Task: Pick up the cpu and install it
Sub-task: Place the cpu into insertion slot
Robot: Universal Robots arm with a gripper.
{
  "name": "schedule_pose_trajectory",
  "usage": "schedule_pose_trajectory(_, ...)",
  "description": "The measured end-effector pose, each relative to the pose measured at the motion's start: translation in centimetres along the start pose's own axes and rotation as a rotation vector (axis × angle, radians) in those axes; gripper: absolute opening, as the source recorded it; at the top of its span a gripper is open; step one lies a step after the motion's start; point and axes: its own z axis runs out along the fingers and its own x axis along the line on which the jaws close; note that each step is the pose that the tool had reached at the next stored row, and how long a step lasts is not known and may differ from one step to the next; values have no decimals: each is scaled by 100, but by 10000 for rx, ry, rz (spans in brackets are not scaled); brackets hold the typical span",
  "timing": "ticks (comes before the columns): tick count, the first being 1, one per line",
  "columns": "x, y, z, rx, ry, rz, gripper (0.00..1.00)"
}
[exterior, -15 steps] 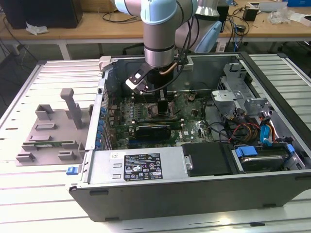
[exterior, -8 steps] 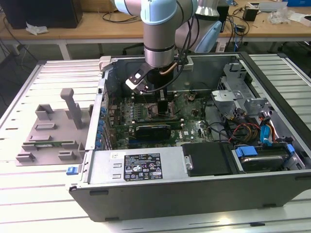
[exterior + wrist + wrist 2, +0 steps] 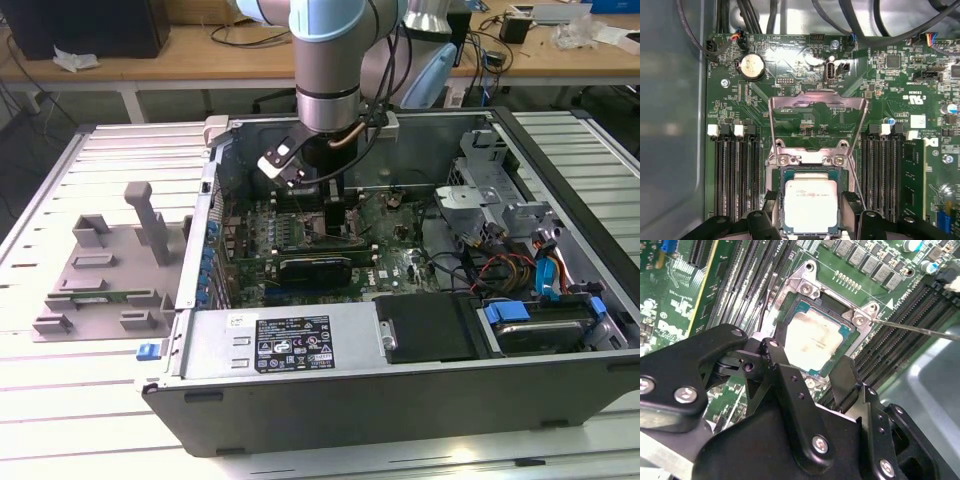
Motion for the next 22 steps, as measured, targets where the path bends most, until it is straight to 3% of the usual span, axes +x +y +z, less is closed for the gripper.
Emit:
schedule_pose_trajectory(5, -1, 1, -20, 0, -1, 1, 60)
schedule_pose_trajectory(7, 0, 1, -20, 0, -1, 0, 47)
schedule_pose_trajectory(8, -1, 1, -20, 0, -1, 0, 35)
schedule_pose_trajectory(13, -1, 1, -21, 1, -3, 0, 11)
schedule_pose_trajectory(18, 0, 1, -14, 1, -3, 0, 11)
schedule_pose_trajectory(22, 0, -2, 51, -11, 0, 0, 11)
